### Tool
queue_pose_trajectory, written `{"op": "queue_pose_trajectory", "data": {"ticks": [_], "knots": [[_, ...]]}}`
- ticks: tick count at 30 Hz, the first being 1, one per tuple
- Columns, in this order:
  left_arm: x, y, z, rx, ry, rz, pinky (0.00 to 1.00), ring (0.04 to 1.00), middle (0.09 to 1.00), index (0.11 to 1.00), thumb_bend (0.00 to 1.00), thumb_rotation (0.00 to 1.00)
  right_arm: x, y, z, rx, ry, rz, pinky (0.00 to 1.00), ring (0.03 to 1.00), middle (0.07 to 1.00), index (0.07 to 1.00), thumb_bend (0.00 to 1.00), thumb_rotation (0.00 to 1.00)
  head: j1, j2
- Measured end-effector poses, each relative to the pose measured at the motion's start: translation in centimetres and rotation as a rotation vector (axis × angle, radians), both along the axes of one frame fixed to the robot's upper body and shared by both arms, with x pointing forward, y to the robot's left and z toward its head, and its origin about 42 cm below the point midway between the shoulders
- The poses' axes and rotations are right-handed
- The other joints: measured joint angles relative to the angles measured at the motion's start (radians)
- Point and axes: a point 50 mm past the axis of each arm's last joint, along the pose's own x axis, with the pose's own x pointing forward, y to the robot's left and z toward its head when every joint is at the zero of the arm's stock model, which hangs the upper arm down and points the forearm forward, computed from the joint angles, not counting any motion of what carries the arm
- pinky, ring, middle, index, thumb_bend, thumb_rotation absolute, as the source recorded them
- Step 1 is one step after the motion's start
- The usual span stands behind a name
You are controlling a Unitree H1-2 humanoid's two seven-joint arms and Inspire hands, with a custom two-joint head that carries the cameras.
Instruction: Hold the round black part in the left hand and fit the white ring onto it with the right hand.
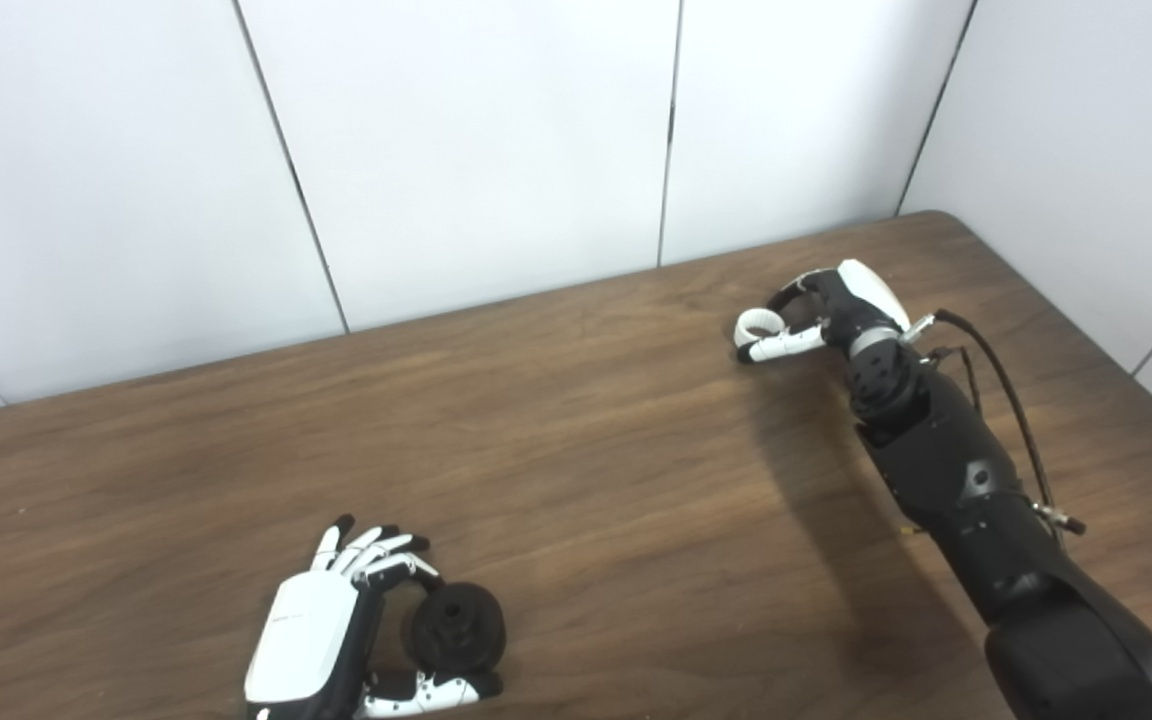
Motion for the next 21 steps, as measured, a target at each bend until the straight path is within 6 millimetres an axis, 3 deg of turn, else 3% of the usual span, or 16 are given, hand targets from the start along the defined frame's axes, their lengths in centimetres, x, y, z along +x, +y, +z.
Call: {"op": "queue_pose_trajectory", "data": {"ticks": [5,7,9,21], "knots": [[0.00,-0.03,0.01,-0.001,-0.001,0.001,1.00,0.870,0.783,0.488,0.52,0.05,-0.10,-0.09,0.05,-0.002,0.004,0.007,1.00,1.000,0.930,0.607,0.76,0.21,0.000,0.000],[0.00,-0.03,0.01,-0.002,-0.003,0.002,1.00,0.869,0.782,0.487,0.52,0.05,-0.12,-0.08,0.06,-0.003,0.003,0.007,1.00,1.000,0.927,0.523,0.58,0.16,0.000,0.000],[0.00,-0.03,0.02,-0.002,-0.003,0.002,1.00,0.872,0.784,0.487,0.52,0.05,-0.13,-0.03,0.15,-0.001,-0.001,0.010,1.00,1.000,0.921,0.499,0.54,0.15,0.000,0.000],[0.01,-0.06,0.02,-0.003,-0.002,0.003,1.00,0.871,0.784,0.488,0.52,0.05,-0.30,0.30,0.07,-0.061,-0.037,0.045,0.94,0.962,0.839,0.484,0.52,0.13,-0.002,0.003]]}}
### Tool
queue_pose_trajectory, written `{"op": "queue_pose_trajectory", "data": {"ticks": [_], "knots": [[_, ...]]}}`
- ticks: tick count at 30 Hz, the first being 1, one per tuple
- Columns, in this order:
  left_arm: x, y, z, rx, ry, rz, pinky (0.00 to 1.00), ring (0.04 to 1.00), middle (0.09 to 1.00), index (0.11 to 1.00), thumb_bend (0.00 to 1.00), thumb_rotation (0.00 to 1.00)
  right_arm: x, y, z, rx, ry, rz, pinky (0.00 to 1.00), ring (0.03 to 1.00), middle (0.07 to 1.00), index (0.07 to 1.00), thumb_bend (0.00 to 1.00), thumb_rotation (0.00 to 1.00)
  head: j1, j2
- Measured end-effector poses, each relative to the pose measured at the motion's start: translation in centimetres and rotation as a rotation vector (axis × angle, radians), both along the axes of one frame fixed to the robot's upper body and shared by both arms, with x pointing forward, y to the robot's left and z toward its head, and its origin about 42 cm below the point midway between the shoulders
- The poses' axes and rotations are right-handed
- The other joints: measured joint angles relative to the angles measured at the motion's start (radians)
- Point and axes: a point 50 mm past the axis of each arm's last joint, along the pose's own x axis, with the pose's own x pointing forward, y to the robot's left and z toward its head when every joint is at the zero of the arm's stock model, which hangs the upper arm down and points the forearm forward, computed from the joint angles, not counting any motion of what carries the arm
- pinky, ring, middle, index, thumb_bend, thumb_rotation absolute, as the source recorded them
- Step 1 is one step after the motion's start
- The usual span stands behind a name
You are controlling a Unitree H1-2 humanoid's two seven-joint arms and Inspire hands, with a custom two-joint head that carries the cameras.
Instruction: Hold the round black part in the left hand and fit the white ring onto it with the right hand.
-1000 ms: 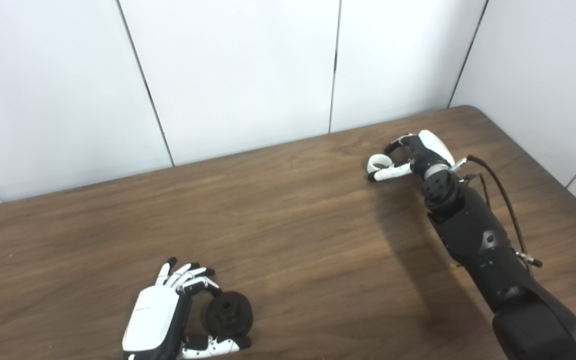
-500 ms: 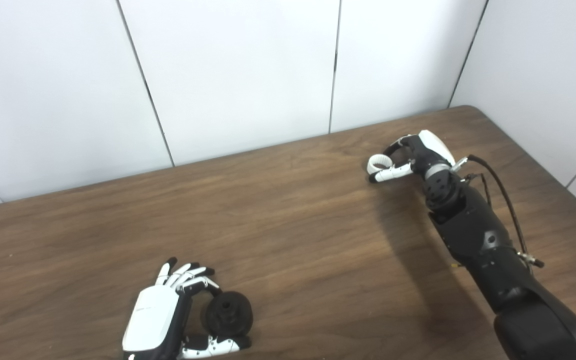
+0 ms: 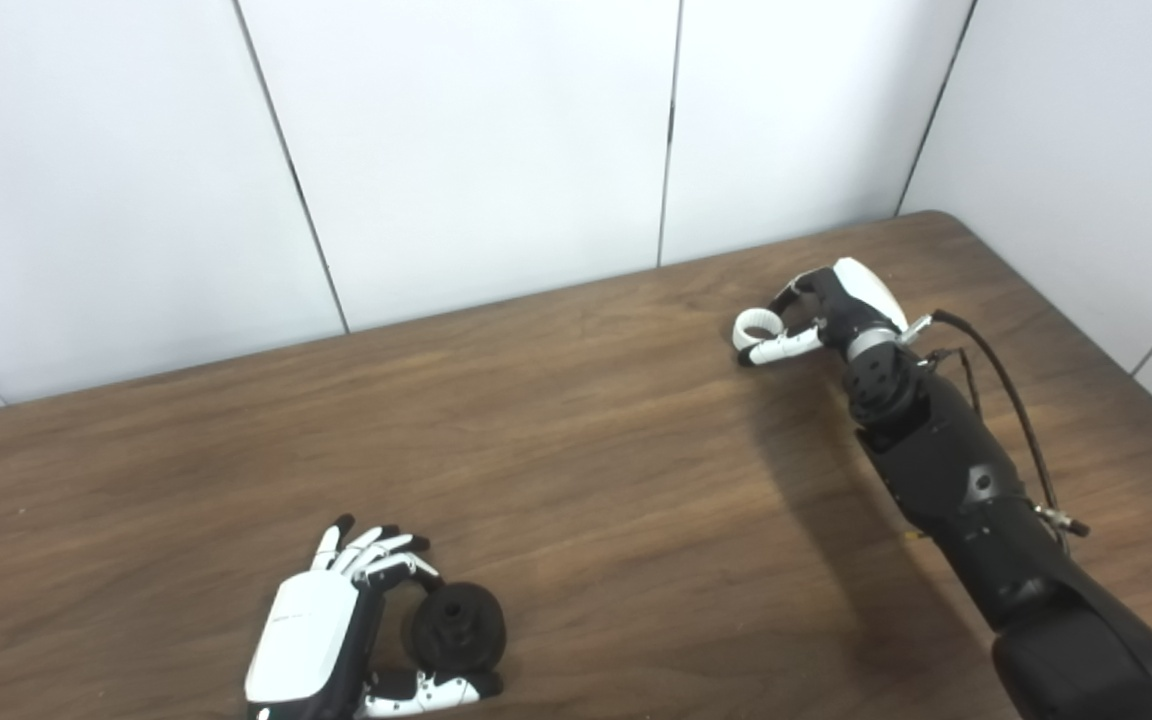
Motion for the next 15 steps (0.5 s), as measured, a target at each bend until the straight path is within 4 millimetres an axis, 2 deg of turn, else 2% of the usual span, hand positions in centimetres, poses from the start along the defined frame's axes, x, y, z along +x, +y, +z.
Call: {"op": "queue_pose_trajectory", "data": {"ticks": [8,15], "knots": [[0.00,-0.04,0.00,-0.001,0.001,0.000,1.00,0.867,0.783,0.487,0.52,0.05,-0.14,0.18,-0.10,-0.035,-0.027,0.019,0.94,0.958,0.826,0.484,0.52,0.13,0.003,-0.002],[-0.01,-0.31,0.01,-0.001,-0.002,0.000,1.00,0.870,0.782,0.488,0.52,0.05,-0.89,0.15,0.09,-0.045,-0.041,0.049,0.94,0.950,0.820,0.484,0.52,0.13,0.041,-0.003]]}}
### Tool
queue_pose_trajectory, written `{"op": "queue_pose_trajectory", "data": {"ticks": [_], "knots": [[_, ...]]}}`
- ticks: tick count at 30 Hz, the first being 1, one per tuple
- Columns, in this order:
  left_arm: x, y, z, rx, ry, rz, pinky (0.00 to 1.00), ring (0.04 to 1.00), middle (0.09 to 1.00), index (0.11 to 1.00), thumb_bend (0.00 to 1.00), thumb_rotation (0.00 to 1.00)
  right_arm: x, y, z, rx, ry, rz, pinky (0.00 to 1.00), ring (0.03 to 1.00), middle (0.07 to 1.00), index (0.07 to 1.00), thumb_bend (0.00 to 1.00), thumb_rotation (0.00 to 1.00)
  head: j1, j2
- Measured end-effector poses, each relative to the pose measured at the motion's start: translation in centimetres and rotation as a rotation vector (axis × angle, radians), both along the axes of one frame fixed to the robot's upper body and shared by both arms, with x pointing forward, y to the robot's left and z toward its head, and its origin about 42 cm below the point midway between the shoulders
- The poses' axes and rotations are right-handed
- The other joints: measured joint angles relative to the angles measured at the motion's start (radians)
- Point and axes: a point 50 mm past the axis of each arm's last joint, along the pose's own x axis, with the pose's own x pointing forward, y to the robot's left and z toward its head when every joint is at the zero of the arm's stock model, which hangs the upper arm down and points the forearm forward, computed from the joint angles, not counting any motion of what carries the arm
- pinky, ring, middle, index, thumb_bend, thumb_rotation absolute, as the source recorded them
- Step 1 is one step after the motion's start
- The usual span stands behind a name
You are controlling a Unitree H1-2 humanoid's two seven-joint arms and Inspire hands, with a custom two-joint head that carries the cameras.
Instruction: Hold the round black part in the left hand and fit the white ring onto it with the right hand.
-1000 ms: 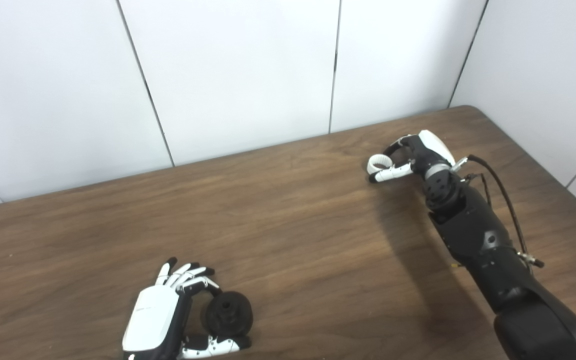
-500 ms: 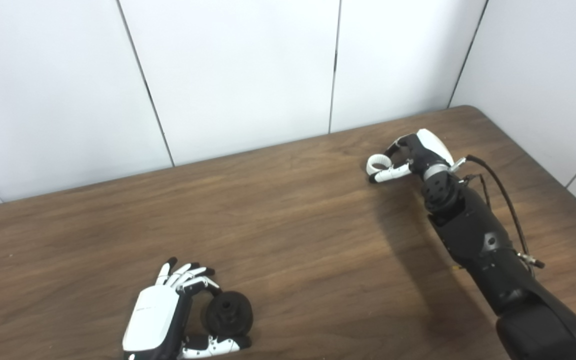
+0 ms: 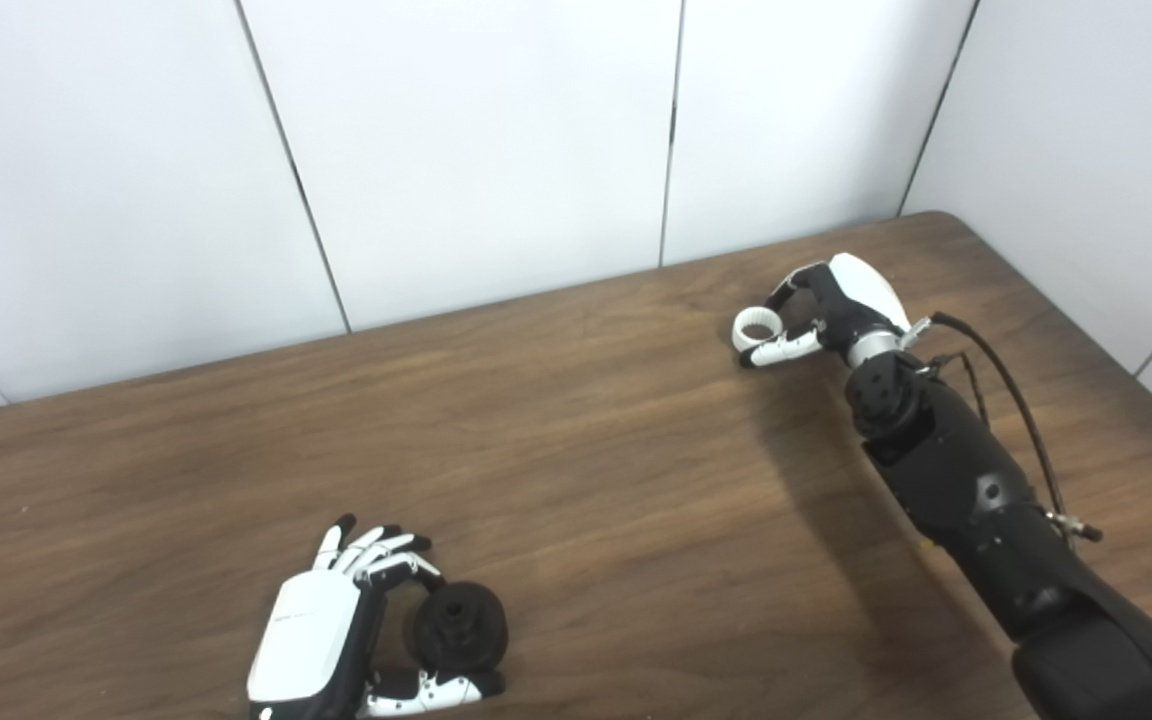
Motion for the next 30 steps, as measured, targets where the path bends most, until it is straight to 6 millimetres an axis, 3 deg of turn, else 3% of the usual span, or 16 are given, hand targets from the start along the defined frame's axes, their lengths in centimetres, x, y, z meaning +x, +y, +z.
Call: {"op": "queue_pose_trajectory", "data": {"ticks": [7,17,22,25,30], "knots": [[0.0,-0.1,0.0,0.011,-0.006,0.000,1.00,0.873,0.784,0.488,0.52,0.05,-2.0,1.4,0.4,0.038,0.020,0.086,0.93,0.947,0.817,0.484,0.52,0.13,0.025,0.003],[0.0,-0.4,0.0,0.014,-0.004,0.002,1.00,0.879,0.788,0.488,0.52,0.05,-3.2,4.7,3.2,0.075,-0.017,0.233,0.99,0.966,0.816,0.484,0.52,0.13,0.064,0.008],[0.0,-0.8,0.0,0.012,-0.001,0.006,1.00,0.876,0.787,0.488,0.52,0.05,-4.4,6.2,3.8,0.116,0.000,0.306,0.99,0.960,0.818,0.483,0.52,0.13,0.120,0.018],[-0.1,-1.0,0.0,0.009,0.004,0.013,1.00,0.880,0.791,0.488,0.52,0.05,-5.5,7.2,4.4,0.116,-0.005,0.364,0.94,0.943,0.818,0.483,0.52,0.13,0.144,0.023],[-0.1,-1.5,0.0,0.003,0.010,0.019,1.00,0.889,0.797,0.488,0.52,0.05,-7.1,9.3,4.2,0.124,0.015,0.442,0.97,0.962,0.843,0.483,0.52,0.13,0.193,0.038]]}}
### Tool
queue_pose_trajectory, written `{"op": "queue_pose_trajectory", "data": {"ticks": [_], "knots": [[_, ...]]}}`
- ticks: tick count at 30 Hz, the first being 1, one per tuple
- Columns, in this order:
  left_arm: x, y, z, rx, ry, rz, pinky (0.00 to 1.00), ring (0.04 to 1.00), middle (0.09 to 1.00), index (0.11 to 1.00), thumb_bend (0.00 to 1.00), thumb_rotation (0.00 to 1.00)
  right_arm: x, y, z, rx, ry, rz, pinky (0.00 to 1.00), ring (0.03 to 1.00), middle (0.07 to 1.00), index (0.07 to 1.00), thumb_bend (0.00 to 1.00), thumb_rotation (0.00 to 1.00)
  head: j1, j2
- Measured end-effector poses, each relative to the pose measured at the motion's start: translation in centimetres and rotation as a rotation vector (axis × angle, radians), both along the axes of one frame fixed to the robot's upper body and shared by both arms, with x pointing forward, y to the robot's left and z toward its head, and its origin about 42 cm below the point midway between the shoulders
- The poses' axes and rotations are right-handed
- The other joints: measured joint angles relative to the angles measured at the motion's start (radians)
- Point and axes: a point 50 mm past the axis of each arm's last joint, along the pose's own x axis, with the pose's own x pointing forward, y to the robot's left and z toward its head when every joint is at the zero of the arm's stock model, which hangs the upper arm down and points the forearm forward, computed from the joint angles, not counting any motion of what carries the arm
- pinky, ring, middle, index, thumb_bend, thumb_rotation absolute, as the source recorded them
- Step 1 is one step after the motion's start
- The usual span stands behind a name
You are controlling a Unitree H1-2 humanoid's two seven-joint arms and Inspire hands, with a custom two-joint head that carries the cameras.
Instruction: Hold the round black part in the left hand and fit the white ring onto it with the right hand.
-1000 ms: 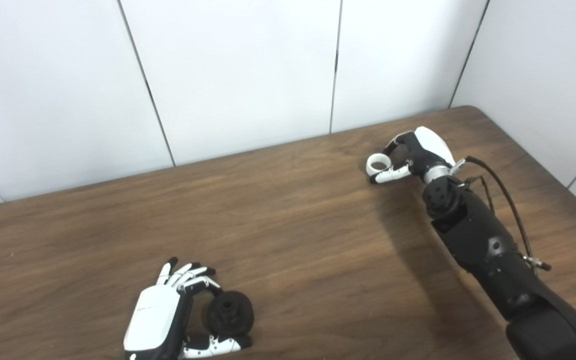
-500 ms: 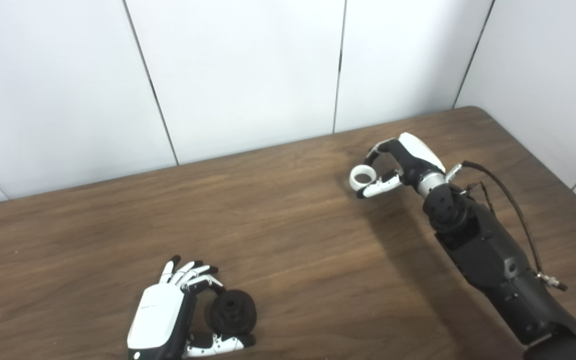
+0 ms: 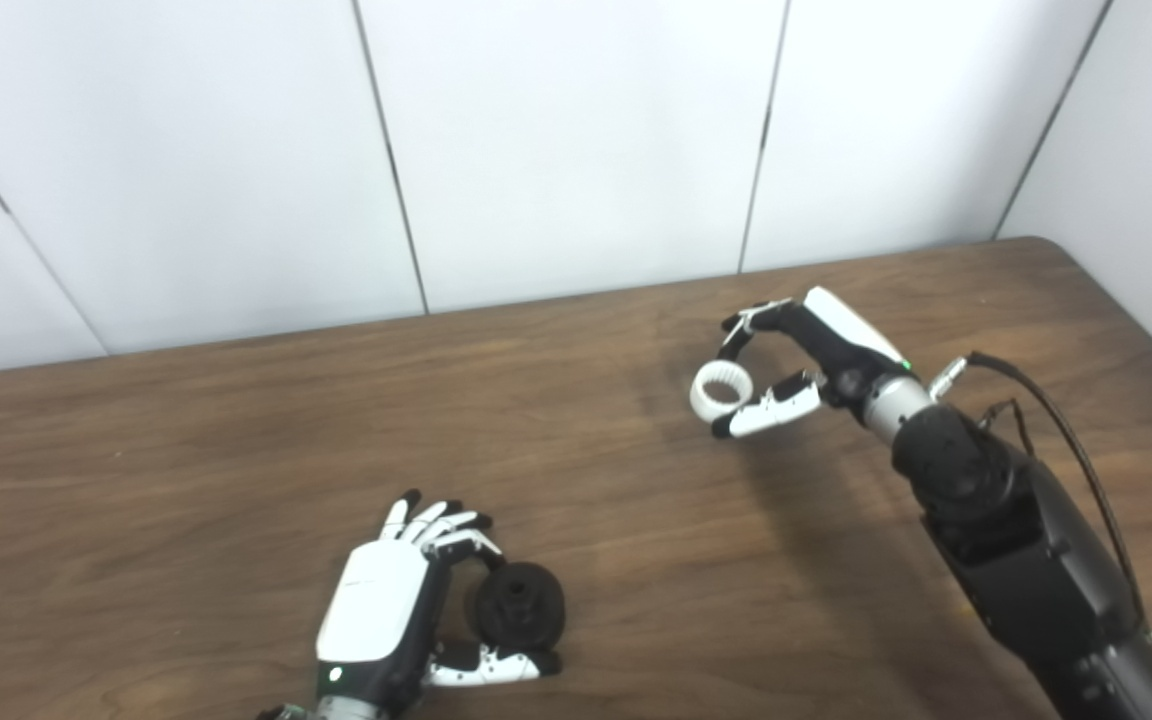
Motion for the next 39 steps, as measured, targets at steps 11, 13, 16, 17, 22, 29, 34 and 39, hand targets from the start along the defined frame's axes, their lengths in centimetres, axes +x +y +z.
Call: {"op": "queue_pose_trajectory", "data": {"ticks": [11,13,16,17,22,29,34,39], "knots": [[-0.1,-0.7,0.2,0.015,-0.002,0.015,1.00,0.898,0.805,0.488,0.52,0.05,-3.6,5.3,1.1,0.021,0.018,0.196,0.94,0.947,0.838,0.482,0.52,0.13,0.043,0.029],[-0.2,-0.8,0.3,0.018,-0.002,0.016,1.00,0.899,0.805,0.489,0.52,0.05,-4.1,6.1,1.4,0.032,0.012,0.214,0.92,0.940,0.835,0.482,0.52,0.13,0.046,0.034],[-0.2,-1.0,0.5,0.021,0.002,0.018,1.00,0.898,0.805,0.489,0.52,0.05,-5.0,7.1,1.4,0.048,0.016,0.241,0.91,0.938,0.829,0.482,0.52,0.13,0.052,0.041],[-0.2,-1.0,0.5,0.022,0.004,0.020,1.00,0.897,0.805,0.489,0.52,0.05,-5.3,7.3,1.4,0.048,0.018,0.252,0.91,0.938,0.828,0.482,0.52,0.13,0.052,0.041],[-0.2,-1.1,0.6,0.025,0.005,0.018,1.00,0.893,0.804,0.488,0.52,0.05,-6.1,7.9,1.5,0.049,0.025,0.273,0.92,0.949,0.848,0.482,0.52,0.13,0.061,0.055],[-0.2,-1.4,0.6,0.023,0.009,0.022,1.00,0.890,0.801,0.488,0.52,0.05,-6.9,9.6,1.5,0.091,0.046,0.317,0.94,0.960,0.844,0.482,0.52,0.13,0.069,0.061],[-0.3,-1.8,0.7,0.031,0.009,0.031,1.00,0.892,0.802,0.489,0.52,0.05,-7.1,10.0,1.6,0.075,0.046,0.325,0.94,0.960,0.844,0.483,0.52,0.13,0.080,0.066],[-0.3,-2.1,0.8,0.034,0.011,0.031,1.00,0.895,0.804,0.489,0.52,0.05,-7.4,10.6,1.2,0.080,0.057,0.331,0.95,0.964,0.846,0.483,0.52,0.13,0.087,0.067]]}}
